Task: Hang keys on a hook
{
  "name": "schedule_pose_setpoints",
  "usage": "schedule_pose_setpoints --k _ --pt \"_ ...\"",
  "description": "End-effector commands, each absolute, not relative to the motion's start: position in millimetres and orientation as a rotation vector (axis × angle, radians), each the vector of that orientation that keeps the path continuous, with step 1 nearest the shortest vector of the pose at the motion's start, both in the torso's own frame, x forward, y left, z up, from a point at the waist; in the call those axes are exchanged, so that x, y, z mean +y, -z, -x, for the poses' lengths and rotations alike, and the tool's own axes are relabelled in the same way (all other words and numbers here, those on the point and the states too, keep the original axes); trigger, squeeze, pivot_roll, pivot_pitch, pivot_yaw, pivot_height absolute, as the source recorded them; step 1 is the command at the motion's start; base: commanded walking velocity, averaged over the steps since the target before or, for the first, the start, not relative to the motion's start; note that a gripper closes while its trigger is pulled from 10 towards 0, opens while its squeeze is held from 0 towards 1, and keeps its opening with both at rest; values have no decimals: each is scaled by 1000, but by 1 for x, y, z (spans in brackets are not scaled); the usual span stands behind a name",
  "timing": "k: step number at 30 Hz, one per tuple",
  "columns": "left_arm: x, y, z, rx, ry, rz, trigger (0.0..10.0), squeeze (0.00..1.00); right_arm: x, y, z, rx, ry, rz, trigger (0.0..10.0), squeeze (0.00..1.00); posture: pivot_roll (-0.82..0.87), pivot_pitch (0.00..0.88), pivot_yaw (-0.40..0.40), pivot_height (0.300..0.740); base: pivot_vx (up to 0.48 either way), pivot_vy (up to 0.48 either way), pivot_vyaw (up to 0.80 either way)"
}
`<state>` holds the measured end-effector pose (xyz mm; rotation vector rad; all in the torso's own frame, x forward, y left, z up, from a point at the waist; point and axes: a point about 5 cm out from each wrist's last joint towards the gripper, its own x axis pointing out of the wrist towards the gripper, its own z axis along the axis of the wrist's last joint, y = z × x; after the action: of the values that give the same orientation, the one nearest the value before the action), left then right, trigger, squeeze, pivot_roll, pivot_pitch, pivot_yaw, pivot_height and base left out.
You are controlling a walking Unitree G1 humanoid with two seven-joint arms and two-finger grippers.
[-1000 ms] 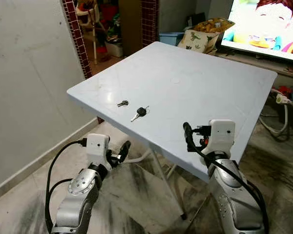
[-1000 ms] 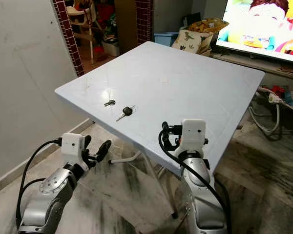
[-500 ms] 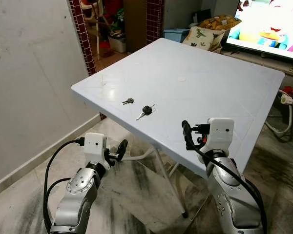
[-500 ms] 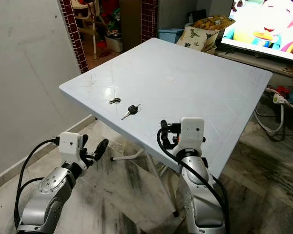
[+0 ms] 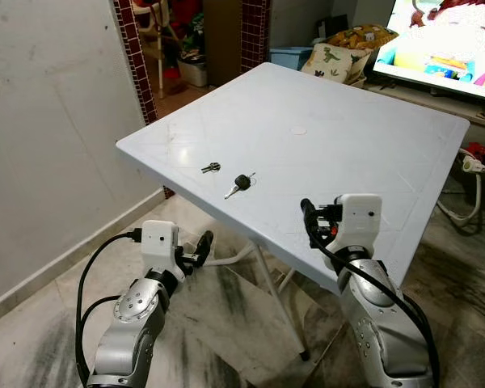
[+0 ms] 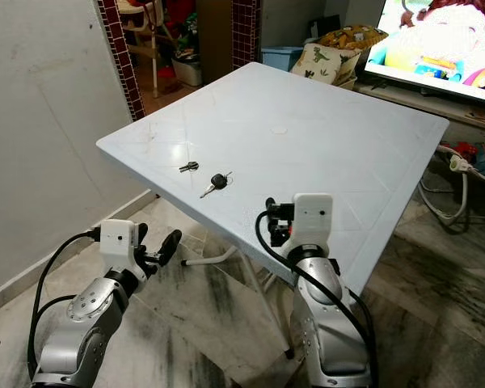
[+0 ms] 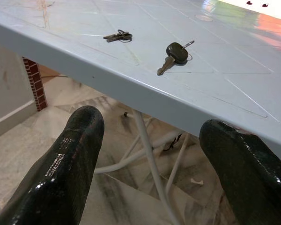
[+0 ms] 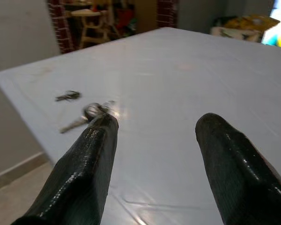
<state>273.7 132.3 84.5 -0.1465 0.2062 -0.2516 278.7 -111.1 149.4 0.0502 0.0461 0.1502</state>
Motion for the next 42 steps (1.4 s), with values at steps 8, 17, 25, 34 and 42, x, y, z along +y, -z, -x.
schedule_pose_setpoints --k 8,17,25,34,42 --pt "135 -85 -276 204 231 153 10000 0 -101 -150 -280 52 -202 -70 10000 1000 -46 20 -5 740 0 0 0" --pt "141 -93 -276 175 167 109 10000 0 -85 -150 -286 60 -272 -75 10000 1000 -32 22 -7 740 0 0 0" --pt "142 -90 -277 168 170 145 10000 0 -83 -147 -290 59 -276 -68 10000 1000 -20 13 -8 740 0 0 0" --pt "141 -91 -278 163 182 146 10000 0 -81 -145 -290 60 -276 -60 10000 1000 -21 10 0 740 0 0 0" --pt "142 -91 -279 166 185 141 10000 0 -80 -142 -290 67 -279 -59 10000 1000 -21 11 6 740 269 0 0"
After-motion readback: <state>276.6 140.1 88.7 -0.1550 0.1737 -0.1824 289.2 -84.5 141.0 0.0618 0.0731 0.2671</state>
